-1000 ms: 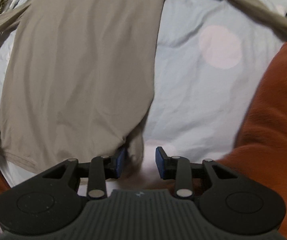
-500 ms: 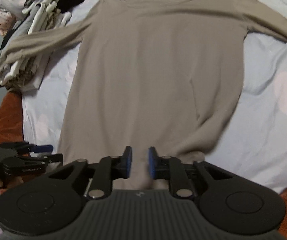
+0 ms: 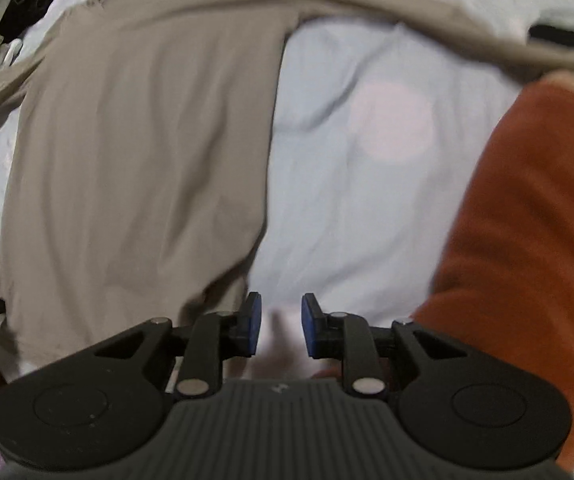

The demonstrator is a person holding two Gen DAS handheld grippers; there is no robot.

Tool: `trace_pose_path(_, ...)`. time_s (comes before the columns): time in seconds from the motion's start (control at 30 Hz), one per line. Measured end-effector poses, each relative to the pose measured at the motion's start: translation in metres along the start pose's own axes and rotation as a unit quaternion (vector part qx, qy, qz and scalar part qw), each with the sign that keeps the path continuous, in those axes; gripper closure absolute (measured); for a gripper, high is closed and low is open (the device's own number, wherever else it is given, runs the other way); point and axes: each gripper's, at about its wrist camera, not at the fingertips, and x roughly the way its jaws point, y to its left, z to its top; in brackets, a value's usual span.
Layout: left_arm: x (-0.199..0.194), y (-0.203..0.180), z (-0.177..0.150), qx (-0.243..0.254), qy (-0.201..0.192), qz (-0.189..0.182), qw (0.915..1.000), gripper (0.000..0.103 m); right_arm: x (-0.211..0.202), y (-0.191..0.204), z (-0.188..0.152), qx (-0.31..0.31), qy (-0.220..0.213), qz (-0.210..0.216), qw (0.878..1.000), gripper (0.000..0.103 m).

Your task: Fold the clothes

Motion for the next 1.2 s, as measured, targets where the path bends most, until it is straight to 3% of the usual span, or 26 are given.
trace_pose_path(0.07,-0.001,0.001,-0.001,-0.001,-0.001,-0.001,1.0,0.043,0.009,0.004,0.003,0.004,0.003,0.017,1.0,0.072)
trace_pose_path(0.17,-0.002,0.004,-0.003,-0.004,-0.002,-0.004,1.0,0.043,0.023,0.014,0.008,-0.004,0.006,0.02,1.0,0.073)
trace_pose_path(0.2,-0.002,0.004,-0.003,-0.005,-0.002,-0.004,1.0,0.043,0.029,0.018,0.009,-0.01,0.007,0.015,1.0,0.077)
trace_pose_path(0.27,-0.002,0.004,-0.004,-0.006,-0.003,-0.005,1.0,0.043,0.035,0.025,0.01,-0.02,0.009,0.011,1.0,0.094)
trace_pose_path(0.3,-0.002,0.004,-0.004,-0.004,-0.001,-0.005,1.0,0.043,0.035,0.028,0.01,-0.026,0.009,0.011,1.0,0.094)
trace_pose_path(0.53,0.0,0.004,-0.011,0.019,0.025,-0.008,0.9995,0.045,-0.015,0.027,-0.016,-0.056,-0.008,-0.006,0.998,0.095)
trace_pose_path(0.57,0.001,0.003,-0.012,0.022,0.026,-0.008,0.9994,0.048,-0.023,0.024,-0.021,-0.056,-0.007,-0.011,0.998,0.096)
trace_pose_path(0.63,0.001,-0.001,-0.014,0.031,0.023,-0.003,0.9992,0.073,-0.037,0.016,-0.03,-0.053,-0.005,-0.024,0.998,0.096)
trace_pose_path(0.67,0.001,-0.003,-0.015,0.034,0.02,-0.009,0.9992,0.081,-0.044,0.01,-0.032,-0.051,-0.004,-0.029,0.998,0.097)
trace_pose_path(0.7,-0.001,-0.004,-0.016,0.036,0.019,-0.02,0.999,0.1,-0.048,0.009,-0.035,-0.048,-0.003,-0.033,0.998,0.097)
trace_pose_path(0.8,-0.011,-0.005,-0.017,0.04,0.01,-0.032,0.9986,0.1,-0.05,0.013,-0.045,-0.046,0.001,-0.04,0.998,0.097)
trace_pose_path(0.83,-0.017,-0.003,-0.018,0.04,0.009,-0.03,0.9987,0.1,-0.048,0.013,-0.044,-0.049,0.003,-0.045,0.998,0.102)
trace_pose_path(1.0,-0.024,0.0,-0.019,0.06,0.026,0.008,0.9978,0.1,-0.024,0.007,-0.036,-0.045,0.027,-0.041,0.998,0.102)
trace_pose_path(1.2,-0.014,0.0,-0.018,0.055,0.039,0.018,0.9976,0.099,-0.02,0.0,-0.021,-0.044,0.012,-0.058,0.997,0.095)
